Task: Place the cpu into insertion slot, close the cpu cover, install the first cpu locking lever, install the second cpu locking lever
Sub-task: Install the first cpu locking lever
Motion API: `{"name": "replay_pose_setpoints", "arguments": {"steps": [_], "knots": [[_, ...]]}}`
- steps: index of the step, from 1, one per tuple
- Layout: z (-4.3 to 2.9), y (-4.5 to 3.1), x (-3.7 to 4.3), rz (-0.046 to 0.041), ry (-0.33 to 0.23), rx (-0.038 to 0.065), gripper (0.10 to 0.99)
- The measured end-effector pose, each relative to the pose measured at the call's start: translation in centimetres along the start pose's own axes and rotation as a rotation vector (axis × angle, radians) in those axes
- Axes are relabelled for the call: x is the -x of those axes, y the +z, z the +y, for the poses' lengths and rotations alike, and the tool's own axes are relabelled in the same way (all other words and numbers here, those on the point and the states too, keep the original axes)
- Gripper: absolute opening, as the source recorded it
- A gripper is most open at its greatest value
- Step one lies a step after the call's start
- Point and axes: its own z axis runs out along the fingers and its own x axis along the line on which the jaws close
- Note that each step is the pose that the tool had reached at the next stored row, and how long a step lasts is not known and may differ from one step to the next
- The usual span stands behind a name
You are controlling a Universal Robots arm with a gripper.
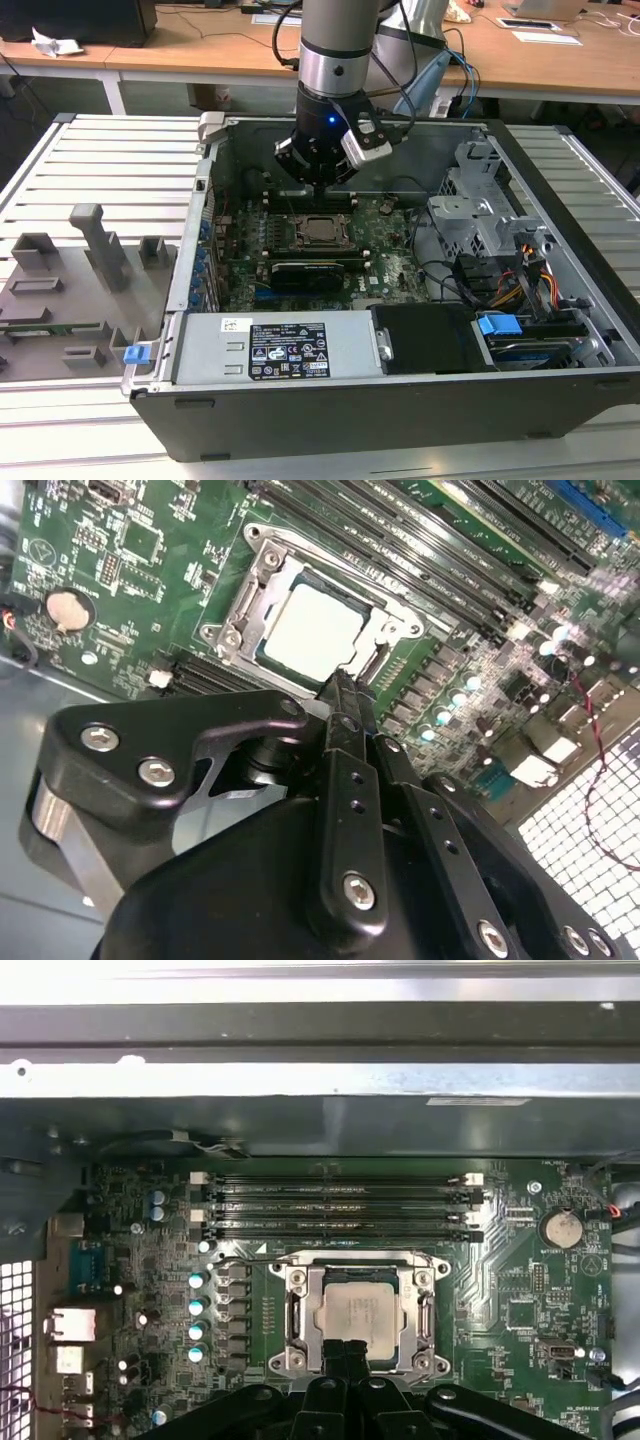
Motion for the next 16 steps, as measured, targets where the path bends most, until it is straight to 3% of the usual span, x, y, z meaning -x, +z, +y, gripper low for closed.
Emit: {"name": "replay_pose_setpoints", "arguments": {"steps": [16], "knots": [[0.0, 0.06, -2.53, -0.004, -0.002, 0.0, 0.106]]}}
